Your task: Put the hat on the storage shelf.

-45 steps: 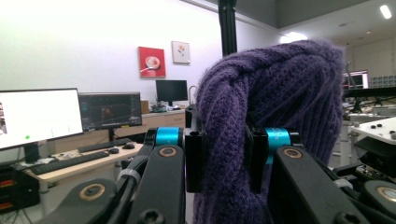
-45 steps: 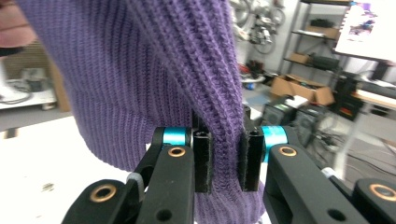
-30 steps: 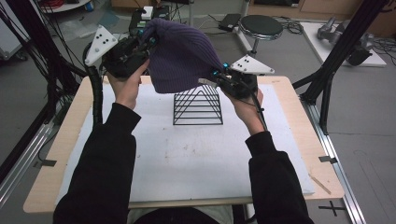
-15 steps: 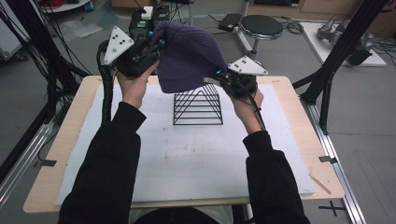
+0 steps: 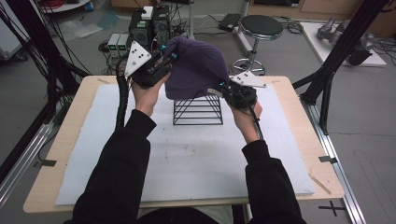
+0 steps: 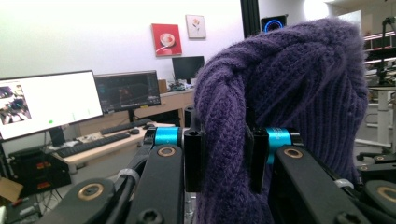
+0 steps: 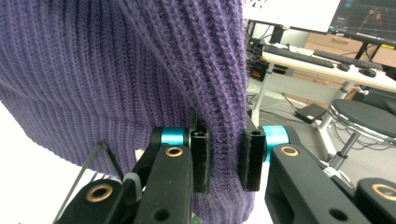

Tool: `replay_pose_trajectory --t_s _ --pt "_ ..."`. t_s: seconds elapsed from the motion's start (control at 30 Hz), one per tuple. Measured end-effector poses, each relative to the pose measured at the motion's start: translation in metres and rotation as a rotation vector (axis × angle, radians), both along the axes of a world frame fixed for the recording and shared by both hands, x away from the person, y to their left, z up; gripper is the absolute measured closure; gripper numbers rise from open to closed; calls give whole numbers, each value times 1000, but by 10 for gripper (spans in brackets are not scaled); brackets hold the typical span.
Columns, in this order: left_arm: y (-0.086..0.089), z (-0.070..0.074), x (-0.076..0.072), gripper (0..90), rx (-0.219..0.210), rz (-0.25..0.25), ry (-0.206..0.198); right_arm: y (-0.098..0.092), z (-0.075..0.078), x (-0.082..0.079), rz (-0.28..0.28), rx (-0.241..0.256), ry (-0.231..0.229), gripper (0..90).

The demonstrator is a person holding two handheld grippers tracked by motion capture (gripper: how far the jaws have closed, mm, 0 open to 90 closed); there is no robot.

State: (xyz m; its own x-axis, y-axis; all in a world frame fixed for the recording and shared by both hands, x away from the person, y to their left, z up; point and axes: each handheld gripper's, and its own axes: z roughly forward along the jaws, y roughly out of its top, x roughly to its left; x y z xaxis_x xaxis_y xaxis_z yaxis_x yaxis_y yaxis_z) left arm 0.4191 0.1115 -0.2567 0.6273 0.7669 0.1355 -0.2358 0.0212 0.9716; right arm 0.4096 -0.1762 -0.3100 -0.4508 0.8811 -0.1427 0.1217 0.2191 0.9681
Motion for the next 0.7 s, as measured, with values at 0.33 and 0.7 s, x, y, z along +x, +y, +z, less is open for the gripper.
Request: replay_pose_trajectory --t_s 0.33,0.7 --pt "-10 -33 1 741 55 5 43 -5 -40 4 -14 -2 80 786" --pt "-21 -78 -3 738 68 61 140 -2 -73 12 -8 -40 211 787"
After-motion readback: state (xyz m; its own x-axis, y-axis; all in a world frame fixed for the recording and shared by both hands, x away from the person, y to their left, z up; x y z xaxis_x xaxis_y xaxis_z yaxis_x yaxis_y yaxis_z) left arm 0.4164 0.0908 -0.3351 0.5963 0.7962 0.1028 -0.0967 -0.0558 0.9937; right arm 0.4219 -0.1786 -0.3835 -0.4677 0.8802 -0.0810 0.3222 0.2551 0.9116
